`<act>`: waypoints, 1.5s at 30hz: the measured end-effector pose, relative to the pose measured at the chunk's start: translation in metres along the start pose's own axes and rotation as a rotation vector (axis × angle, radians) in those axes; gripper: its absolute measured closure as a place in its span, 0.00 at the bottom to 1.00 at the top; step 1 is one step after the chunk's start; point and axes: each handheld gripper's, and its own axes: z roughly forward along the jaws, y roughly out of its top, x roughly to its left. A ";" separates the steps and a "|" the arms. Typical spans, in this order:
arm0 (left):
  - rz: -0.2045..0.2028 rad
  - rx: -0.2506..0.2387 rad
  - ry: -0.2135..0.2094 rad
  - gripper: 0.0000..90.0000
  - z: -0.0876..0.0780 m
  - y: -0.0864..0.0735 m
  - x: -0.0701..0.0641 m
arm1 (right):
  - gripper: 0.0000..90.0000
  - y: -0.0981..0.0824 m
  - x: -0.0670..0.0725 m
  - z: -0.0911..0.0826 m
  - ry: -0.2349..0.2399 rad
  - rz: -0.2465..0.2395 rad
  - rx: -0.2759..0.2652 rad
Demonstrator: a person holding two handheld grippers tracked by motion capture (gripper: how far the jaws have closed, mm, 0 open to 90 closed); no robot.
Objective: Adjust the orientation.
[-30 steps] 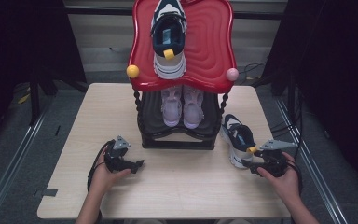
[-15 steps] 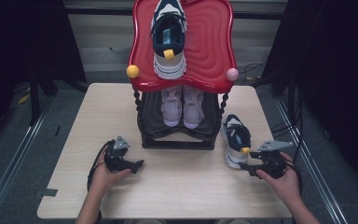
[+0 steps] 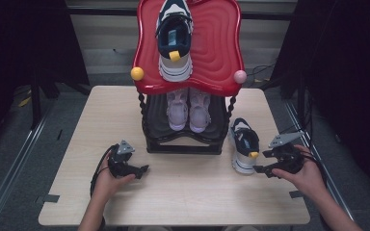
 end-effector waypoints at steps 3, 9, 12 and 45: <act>0.000 0.000 0.000 0.05 0.000 0.000 0.000 | 0.32 0.010 -0.001 -0.001 0.010 -0.014 0.030; 0.002 0.002 0.000 0.05 0.000 0.000 0.000 | 0.32 0.031 -0.002 -0.004 0.015 -0.074 0.098; 0.001 0.000 0.001 0.05 0.000 0.000 0.000 | 0.32 0.041 -0.001 -0.003 0.020 -0.116 0.117; 0.002 0.000 -0.001 0.05 0.000 0.000 0.000 | 0.77 0.071 0.015 0.025 0.014 -0.239 0.271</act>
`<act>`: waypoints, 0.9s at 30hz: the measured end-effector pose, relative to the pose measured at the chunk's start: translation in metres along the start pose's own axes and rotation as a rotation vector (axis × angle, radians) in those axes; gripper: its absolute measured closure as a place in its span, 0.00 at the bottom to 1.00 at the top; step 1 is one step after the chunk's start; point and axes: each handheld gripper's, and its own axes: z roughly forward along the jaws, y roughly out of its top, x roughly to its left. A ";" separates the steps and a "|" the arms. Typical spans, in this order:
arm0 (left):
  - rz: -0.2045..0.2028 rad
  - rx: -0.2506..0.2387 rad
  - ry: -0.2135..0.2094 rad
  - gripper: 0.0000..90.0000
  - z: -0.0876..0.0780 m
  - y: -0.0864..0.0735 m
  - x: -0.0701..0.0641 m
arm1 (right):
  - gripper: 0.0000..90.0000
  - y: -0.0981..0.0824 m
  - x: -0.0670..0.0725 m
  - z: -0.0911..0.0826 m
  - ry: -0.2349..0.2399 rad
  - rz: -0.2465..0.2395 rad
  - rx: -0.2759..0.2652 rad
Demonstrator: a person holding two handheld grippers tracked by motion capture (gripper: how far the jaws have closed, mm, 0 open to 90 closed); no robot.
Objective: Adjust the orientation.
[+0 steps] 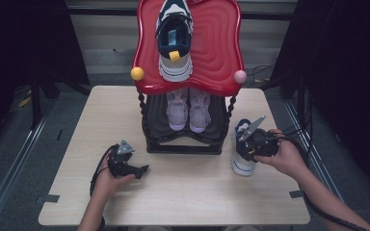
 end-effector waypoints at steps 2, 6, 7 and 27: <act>0.000 0.000 0.000 0.05 0.000 0.000 0.000 | 0.78 0.002 0.003 0.000 0.010 0.018 0.006; 0.002 0.001 0.000 0.05 0.000 0.000 0.000 | 0.79 0.004 0.002 -0.002 0.063 0.067 0.027; -0.001 -0.001 0.000 0.05 0.000 0.000 0.000 | 0.78 0.005 0.001 -0.002 0.074 0.072 0.035; 0.001 0.001 0.000 0.04 0.000 0.000 0.000 | 0.66 0.018 -0.005 0.024 0.187 0.040 0.211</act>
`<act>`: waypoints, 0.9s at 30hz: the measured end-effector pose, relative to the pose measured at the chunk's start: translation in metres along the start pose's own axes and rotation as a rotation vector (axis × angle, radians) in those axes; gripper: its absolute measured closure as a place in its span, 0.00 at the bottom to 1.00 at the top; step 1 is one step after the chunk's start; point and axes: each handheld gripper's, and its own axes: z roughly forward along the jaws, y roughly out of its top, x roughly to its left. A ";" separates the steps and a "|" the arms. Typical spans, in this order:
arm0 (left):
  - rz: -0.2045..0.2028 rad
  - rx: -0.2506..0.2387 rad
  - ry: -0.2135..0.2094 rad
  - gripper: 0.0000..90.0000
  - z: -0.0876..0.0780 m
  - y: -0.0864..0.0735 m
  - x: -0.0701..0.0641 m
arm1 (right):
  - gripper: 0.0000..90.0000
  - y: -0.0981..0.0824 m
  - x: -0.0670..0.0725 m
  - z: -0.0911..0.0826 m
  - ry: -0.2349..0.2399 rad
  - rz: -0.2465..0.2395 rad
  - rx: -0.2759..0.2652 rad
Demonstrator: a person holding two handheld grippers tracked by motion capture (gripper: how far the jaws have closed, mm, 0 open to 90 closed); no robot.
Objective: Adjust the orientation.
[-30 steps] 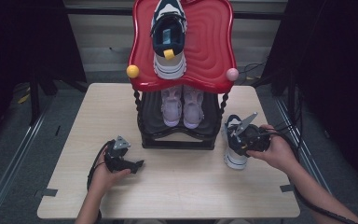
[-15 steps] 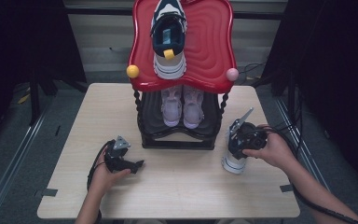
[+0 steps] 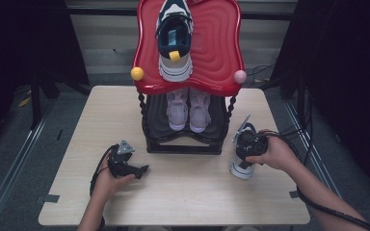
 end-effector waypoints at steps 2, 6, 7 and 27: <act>0.000 0.000 0.000 0.04 0.000 0.000 0.000 | 0.66 0.001 -0.001 0.002 -0.020 -0.021 0.017; -0.001 -0.001 -0.001 0.05 0.000 0.000 0.000 | 0.67 0.002 0.000 0.007 -0.014 -0.062 0.037; -0.001 -0.001 0.000 0.05 0.000 0.000 0.000 | 0.68 0.003 0.001 0.008 -0.021 -0.074 0.051; -0.001 -0.002 -0.002 0.04 0.000 0.000 0.000 | 0.73 0.005 0.002 0.016 0.027 -0.129 0.088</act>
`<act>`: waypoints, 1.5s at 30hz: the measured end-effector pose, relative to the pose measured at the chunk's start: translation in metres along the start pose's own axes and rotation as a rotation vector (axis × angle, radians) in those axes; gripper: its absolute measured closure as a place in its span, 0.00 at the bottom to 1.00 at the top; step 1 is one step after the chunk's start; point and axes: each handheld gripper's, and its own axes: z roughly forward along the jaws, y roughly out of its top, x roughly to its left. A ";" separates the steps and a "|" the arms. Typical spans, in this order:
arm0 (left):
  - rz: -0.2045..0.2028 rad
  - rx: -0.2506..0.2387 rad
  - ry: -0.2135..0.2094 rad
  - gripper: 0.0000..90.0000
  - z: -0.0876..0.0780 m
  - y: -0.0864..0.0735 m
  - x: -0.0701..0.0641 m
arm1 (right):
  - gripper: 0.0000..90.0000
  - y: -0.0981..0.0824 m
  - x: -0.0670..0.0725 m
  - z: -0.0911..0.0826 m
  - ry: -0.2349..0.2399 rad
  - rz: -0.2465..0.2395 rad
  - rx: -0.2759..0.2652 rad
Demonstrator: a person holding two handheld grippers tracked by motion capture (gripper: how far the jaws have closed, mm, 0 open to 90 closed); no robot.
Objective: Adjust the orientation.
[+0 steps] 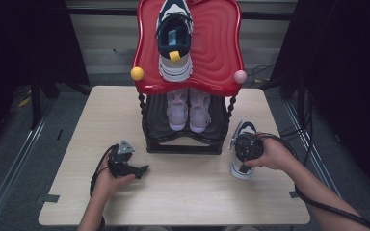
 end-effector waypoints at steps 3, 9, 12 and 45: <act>0.002 0.002 0.001 0.04 0.000 0.000 0.000 | 0.77 -0.001 -0.002 0.001 0.002 -0.034 -0.011; 0.002 0.001 0.000 0.04 0.000 0.000 0.000 | 0.82 -0.002 0.001 0.000 0.014 -0.040 -0.015; 0.000 0.000 0.000 0.04 0.000 0.000 0.000 | 0.82 -0.002 0.003 0.000 0.009 -0.043 0.002; -0.006 -0.001 -0.002 0.04 0.000 0.000 0.000 | 0.82 -0.013 0.018 -0.085 0.008 -0.096 -0.019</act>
